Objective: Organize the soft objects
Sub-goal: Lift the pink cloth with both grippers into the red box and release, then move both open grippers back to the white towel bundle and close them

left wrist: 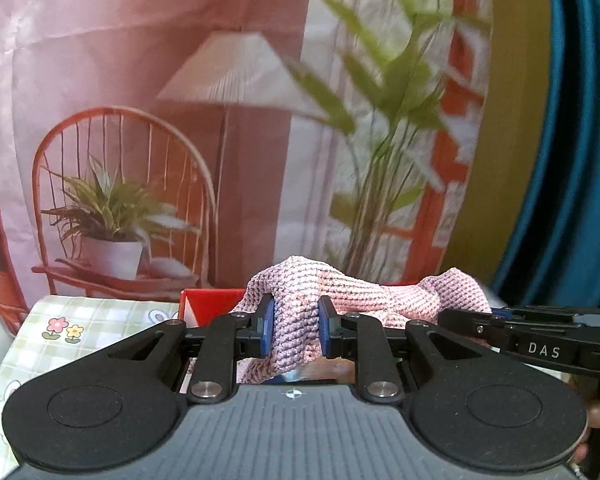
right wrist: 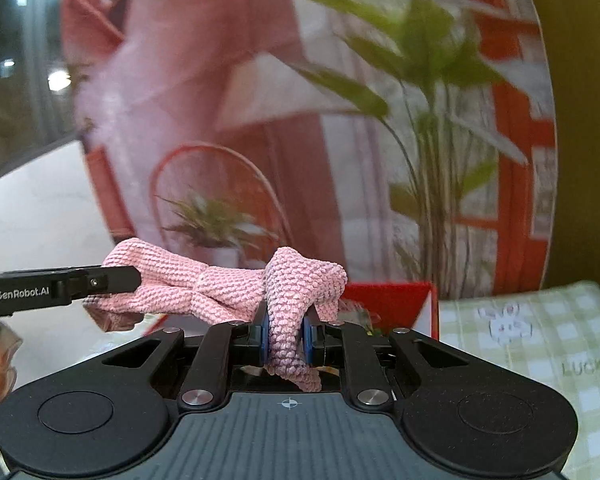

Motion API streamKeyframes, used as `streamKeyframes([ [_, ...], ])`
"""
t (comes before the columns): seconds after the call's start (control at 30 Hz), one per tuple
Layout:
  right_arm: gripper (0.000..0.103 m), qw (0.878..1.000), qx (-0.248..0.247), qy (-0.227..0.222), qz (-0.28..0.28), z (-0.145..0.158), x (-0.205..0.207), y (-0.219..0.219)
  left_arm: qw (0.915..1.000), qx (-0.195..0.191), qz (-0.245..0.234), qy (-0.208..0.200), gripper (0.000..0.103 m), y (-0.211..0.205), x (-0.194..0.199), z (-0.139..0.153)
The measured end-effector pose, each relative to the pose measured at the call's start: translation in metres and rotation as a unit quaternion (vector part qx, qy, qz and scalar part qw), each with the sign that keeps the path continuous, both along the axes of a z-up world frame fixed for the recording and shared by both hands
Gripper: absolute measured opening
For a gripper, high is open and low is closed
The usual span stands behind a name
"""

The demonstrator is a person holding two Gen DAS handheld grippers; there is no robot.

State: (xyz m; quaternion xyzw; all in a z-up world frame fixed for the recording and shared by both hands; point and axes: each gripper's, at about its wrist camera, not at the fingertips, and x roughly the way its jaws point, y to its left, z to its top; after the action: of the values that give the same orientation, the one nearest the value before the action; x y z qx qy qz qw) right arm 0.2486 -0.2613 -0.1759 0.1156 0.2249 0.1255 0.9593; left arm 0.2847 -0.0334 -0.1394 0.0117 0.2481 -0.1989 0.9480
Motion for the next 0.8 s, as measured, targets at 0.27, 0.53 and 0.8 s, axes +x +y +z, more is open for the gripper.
streamKeyframes([
  [0.27, 0.014, 0.997, 0.005, 0.061, -0.045, -0.037, 0.039, 0.007, 0.9983, 0.039, 0.009, 0.041, 0.030, -0.010, 0.038, -0.035],
  [0.53, 0.036, 0.995, -0.040, 0.068, -0.053, -0.042, 0.045, 0.013, 0.9978, 0.036, 0.020, 0.052, 0.060, 0.002, 0.039, -0.042],
  [0.8, 0.058, 0.994, -0.097, 0.032, -0.039, -0.037, 0.023, 0.021, 0.9989, 0.024, 0.007, 0.040, 0.067, 0.014, 0.018, -0.029],
])
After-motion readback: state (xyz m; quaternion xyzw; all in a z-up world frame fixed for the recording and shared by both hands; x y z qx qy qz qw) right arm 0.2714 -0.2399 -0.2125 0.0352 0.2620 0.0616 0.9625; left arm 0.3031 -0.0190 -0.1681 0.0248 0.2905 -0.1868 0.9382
